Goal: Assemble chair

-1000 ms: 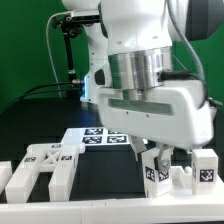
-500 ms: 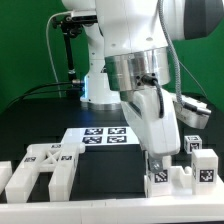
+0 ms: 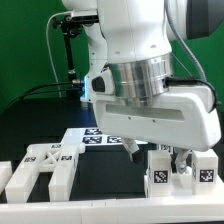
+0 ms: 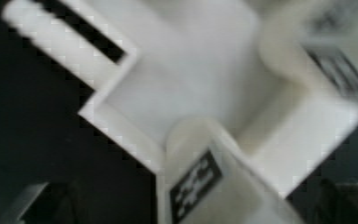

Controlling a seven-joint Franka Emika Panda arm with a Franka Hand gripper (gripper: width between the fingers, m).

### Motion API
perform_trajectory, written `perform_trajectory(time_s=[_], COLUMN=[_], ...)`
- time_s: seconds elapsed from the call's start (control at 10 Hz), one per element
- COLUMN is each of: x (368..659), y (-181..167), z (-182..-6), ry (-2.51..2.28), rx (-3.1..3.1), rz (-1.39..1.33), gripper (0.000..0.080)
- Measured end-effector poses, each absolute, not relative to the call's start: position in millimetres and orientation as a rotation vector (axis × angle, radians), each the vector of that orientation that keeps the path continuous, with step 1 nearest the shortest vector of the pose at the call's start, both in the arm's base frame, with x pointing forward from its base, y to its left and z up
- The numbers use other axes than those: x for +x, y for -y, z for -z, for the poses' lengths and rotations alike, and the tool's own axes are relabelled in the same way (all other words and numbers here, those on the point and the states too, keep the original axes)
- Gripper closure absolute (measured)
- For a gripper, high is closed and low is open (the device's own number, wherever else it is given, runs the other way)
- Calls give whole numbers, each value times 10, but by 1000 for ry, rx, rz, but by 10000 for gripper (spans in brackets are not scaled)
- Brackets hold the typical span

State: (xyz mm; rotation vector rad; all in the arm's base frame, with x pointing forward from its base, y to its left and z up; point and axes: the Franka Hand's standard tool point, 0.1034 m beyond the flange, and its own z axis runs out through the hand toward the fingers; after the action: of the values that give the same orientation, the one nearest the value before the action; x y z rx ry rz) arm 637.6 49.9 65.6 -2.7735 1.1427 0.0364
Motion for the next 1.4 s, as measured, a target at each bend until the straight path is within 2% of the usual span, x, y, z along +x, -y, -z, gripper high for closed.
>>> perform_trajectory(time_s=[0.3, 0.5, 0.8, 0.9, 1.0, 1.1, 1.4], x=[6372, 6423, 6419, 6419, 6418, 6419, 6423], y=[-493, -537, -523, -525, -530, -533, -538], z=[-649, -669, -664, -663, -663, -663, -665], ry=[-825, -270, -394, -504, -593, -713, -1113], rx=[-2884, -3058, -3042, -3025, -3006, -2978, -2841], rz=[-14, 68, 61, 57, 53, 48, 32], gripper=[151, 151, 180, 360, 360, 515, 514])
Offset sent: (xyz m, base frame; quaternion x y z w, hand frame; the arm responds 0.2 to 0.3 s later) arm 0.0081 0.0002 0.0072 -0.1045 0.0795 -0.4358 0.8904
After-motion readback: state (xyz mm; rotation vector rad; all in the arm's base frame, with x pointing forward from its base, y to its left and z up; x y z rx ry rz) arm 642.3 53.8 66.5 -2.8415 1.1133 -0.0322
